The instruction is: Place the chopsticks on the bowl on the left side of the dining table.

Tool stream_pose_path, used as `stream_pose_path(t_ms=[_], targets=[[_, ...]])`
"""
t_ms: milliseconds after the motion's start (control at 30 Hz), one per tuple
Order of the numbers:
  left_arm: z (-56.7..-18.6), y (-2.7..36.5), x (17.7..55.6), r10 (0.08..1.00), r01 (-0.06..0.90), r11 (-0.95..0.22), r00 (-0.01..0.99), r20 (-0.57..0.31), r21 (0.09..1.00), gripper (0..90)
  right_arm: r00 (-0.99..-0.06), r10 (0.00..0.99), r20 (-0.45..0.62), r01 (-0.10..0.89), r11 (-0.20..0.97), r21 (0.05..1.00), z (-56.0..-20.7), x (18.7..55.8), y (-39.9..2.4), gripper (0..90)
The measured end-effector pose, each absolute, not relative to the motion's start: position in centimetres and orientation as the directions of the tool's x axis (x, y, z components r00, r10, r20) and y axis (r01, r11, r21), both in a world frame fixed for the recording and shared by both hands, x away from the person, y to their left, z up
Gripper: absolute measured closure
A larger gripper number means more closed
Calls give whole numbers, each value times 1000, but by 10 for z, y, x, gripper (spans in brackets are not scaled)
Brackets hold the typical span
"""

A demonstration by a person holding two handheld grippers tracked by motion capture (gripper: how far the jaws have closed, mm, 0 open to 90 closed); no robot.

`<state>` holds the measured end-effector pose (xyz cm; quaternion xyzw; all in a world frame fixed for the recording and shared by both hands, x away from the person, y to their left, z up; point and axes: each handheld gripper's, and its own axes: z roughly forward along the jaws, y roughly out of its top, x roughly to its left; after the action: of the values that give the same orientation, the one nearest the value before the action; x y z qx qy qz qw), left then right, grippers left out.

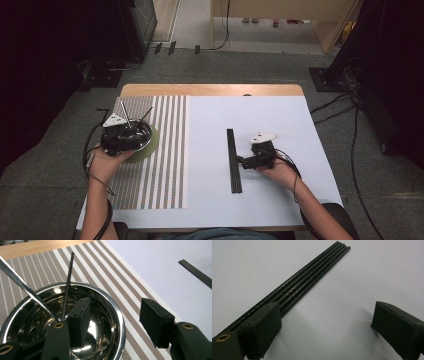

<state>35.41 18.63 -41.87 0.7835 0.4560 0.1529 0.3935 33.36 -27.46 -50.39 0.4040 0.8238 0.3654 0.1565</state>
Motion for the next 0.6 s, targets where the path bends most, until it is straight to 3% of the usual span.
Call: stream_pose_path(t_ms=[600], targets=[[-417,151,352,806,580,-308,580,-118,754,365,-625,780,37,551,407,729,-504,334,-275,83]])
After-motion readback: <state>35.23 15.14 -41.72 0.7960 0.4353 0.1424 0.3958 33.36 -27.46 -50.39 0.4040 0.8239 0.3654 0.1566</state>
